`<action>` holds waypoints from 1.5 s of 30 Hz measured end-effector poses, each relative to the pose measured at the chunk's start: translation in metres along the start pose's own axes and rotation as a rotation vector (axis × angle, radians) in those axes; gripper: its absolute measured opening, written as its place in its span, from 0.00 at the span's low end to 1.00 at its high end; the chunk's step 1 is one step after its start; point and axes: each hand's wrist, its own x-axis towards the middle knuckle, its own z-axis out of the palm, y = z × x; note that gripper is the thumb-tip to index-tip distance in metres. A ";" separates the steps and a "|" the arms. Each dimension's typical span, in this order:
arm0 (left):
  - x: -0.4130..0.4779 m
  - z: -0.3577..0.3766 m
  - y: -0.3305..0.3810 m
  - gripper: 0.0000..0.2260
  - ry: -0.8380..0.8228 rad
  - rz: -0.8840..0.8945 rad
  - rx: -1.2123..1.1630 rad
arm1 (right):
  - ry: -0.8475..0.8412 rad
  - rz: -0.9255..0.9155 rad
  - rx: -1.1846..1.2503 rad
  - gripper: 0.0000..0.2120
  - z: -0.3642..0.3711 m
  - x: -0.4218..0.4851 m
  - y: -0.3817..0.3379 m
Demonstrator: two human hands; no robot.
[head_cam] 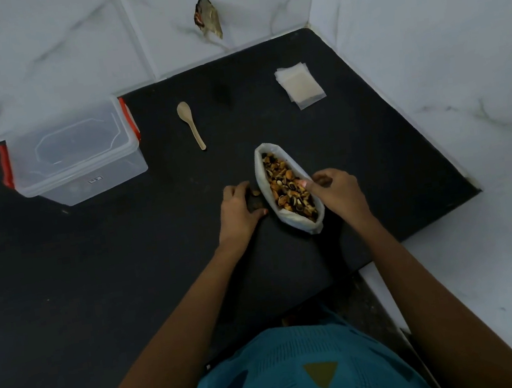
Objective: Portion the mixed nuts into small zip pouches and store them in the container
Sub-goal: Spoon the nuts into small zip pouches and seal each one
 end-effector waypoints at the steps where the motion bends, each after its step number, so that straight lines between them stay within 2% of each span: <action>1: 0.002 0.001 -0.001 0.30 -0.014 0.014 0.024 | -0.003 0.002 0.001 0.20 0.000 -0.001 -0.001; 3: 0.005 0.000 -0.001 0.29 -0.060 0.049 0.079 | -0.008 0.003 -0.002 0.20 0.000 -0.002 -0.001; 5: 0.008 -0.002 -0.001 0.23 -0.083 0.086 0.120 | -0.007 0.001 -0.001 0.20 -0.001 -0.002 -0.002; 8: 0.008 -0.004 -0.001 0.14 -0.054 0.116 0.147 | -0.007 -0.010 0.000 0.19 -0.001 -0.004 -0.003; 12: 0.007 -0.004 0.000 0.09 -0.046 0.161 0.205 | 0.008 -0.033 0.000 0.18 0.000 -0.004 -0.005; 17: 0.009 -0.006 0.001 0.09 -0.011 0.096 0.145 | -0.010 -0.033 -0.013 0.17 0.001 -0.001 -0.008; 23: 0.007 -0.023 0.012 0.10 0.129 -0.111 -0.279 | -0.025 -0.028 0.009 0.14 0.000 0.001 -0.008; 27: 0.009 -0.029 0.034 0.09 0.143 -0.101 -0.478 | -0.022 -0.025 0.040 0.12 0.000 0.005 -0.007; 32: 0.015 -0.018 0.052 0.10 0.011 -0.067 -0.414 | -0.025 -0.015 0.031 0.11 -0.001 0.009 -0.008; 37: 0.024 -0.014 0.052 0.14 0.012 -0.057 -0.284 | -0.024 -0.025 0.047 0.10 -0.002 0.009 -0.007; 45: 0.027 -0.011 0.044 0.12 0.054 -0.040 -0.238 | -0.020 -0.049 0.060 0.10 0.000 0.012 -0.008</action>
